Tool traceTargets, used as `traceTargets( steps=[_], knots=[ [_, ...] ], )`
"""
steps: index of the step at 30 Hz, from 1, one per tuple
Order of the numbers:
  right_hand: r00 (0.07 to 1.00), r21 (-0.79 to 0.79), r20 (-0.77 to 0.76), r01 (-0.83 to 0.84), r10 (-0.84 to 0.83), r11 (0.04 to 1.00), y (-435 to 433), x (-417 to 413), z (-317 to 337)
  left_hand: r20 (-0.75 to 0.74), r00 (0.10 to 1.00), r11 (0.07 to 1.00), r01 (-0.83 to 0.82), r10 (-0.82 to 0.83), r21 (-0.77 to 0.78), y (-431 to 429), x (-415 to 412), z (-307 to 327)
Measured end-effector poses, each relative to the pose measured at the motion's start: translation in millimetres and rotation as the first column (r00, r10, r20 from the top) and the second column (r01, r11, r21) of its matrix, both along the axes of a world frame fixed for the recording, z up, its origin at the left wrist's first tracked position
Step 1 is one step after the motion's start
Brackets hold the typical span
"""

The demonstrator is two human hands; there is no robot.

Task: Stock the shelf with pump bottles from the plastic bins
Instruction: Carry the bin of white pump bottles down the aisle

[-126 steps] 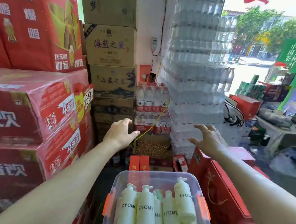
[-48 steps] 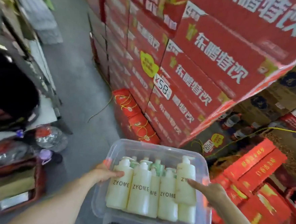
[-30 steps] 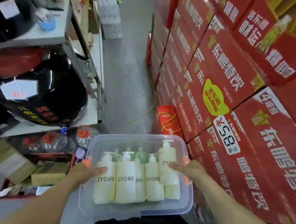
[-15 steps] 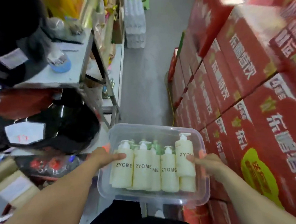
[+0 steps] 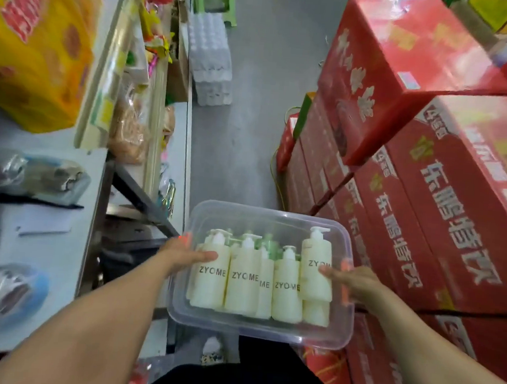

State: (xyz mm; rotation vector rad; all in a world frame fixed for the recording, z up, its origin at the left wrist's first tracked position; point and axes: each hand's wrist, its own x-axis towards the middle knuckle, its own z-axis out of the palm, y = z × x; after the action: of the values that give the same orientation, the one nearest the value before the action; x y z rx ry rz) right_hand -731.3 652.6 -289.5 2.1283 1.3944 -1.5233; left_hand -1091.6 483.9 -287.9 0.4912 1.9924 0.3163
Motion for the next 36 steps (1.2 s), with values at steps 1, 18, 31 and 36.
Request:
traceTargets(
  steps=[1, 18, 31, 36],
  knots=[
    [1.0, -0.012, -0.02, -0.005, 0.005, 1.0, 18.6, -12.1, -2.9, -0.001, 1.0, 0.999, -0.032, 0.032, -0.003, 16.5, -9.2, 0.3],
    [0.984, -0.007, -0.076, -0.159, 0.158, 0.987, 338.2, -262.7, 1.9, -0.028, 0.998, 0.998, -0.052, 0.053, 0.018, 290.5, -230.0, 4.4],
    [0.967, 0.086, 0.0, -0.253, 0.254, 0.964, 605.6, -469.7, 10.9, 0.091, 0.959, 0.96, -0.274, 0.269, 0.056, 540.3, -426.6, 11.7],
    [0.93, 0.098, -0.027, -0.363, 0.367, 0.927, 732.5, -549.0, 0.4, 0.053, 0.922, 0.918, -0.386, 0.382, 0.087, 642.8, -479.8, -0.4]
  ],
)
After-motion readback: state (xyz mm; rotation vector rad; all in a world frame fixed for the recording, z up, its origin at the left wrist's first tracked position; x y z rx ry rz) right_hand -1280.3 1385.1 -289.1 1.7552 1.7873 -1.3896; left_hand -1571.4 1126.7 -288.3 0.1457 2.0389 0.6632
